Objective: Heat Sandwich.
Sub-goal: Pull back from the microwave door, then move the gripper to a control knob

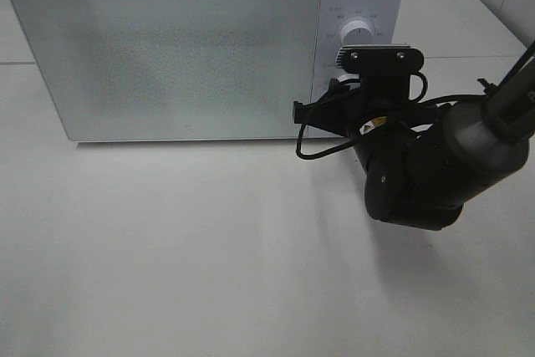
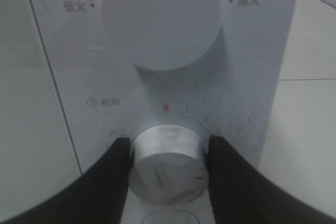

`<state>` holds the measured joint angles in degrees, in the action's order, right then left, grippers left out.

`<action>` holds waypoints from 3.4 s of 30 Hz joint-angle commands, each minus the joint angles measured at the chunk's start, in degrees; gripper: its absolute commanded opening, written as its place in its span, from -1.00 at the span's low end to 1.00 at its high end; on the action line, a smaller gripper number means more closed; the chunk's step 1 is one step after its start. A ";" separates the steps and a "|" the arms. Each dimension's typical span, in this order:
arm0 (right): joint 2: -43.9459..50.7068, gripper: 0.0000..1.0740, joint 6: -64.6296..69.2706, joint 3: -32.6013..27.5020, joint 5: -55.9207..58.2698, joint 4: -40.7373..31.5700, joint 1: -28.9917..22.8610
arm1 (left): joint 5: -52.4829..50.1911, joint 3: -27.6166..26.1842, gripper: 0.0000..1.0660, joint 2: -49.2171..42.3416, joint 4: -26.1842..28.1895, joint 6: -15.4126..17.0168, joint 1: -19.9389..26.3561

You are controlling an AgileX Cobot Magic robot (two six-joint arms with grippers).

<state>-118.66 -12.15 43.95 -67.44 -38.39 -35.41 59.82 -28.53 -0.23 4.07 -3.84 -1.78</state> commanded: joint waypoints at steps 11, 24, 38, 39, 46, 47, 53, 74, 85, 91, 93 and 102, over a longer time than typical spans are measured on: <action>0.63 -0.76 8.02 0.11 -1.09 0.52 0.06 | -0.92 0.17 0.90 -1.49 0.00 0.23 0.23; 0.63 -0.75 39.53 0.11 -1.20 0.69 0.06 | -0.92 0.17 0.90 -1.49 0.00 0.23 0.23; 0.63 -0.75 70.19 0.11 -2.06 0.92 0.06 | -0.92 0.17 0.90 -1.49 0.00 0.23 0.23; 0.63 -0.75 72.31 0.11 -2.46 0.92 0.06 | -0.92 0.17 0.90 -1.49 0.00 0.23 0.23; 0.63 -0.75 87.03 0.11 -4.24 0.92 0.06 | -0.92 0.17 0.90 -1.49 0.00 0.23 0.23; 0.63 -0.75 89.38 0.11 -4.24 0.74 0.06 | -0.92 0.17 0.90 -1.49 0.00 0.23 0.23; 0.63 -0.75 100.10 0.11 -4.24 0.69 0.06 | -0.92 0.17 0.90 -1.49 0.00 0.23 0.23; 0.63 -0.69 100.55 0.11 -3.72 2.81 0.06 | -0.92 0.17 0.90 -1.49 0.00 0.23 0.23; 0.63 -0.26 99.01 0.11 -4.30 3.27 0.06 | -0.92 0.17 0.90 -1.49 0.00 0.23 0.23; 0.63 0.24 98.09 0.11 -4.24 3.21 0.06 | -0.92 0.17 0.90 -1.49 0.00 0.23 0.23; 0.63 0.40 98.09 0.11 -4.13 3.38 0.06 | -0.92 0.17 0.90 -1.49 0.00 0.23 0.23; 0.63 0.43 95.86 0.00 -3.84 3.84 0.06 | -0.92 0.17 0.90 -1.49 0.00 0.23 0.23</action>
<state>-118.66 85.26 43.49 -68.35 -36.33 -35.47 59.82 -28.53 -0.23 4.07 -3.84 -1.78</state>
